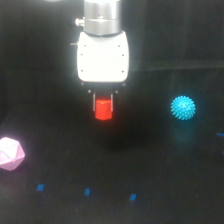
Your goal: Pick up the red object from the table
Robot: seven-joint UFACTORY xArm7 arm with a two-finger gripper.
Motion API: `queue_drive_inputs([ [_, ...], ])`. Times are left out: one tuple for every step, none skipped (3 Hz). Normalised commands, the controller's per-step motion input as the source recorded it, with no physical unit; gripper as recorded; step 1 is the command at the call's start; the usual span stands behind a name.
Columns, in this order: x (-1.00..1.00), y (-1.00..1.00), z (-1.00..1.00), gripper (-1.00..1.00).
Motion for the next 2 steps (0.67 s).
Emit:
queue_drive_inputs([
  [0.26,0.39,0.09,-0.99],
  [0.14,0.38,-0.53,-1.0],
])
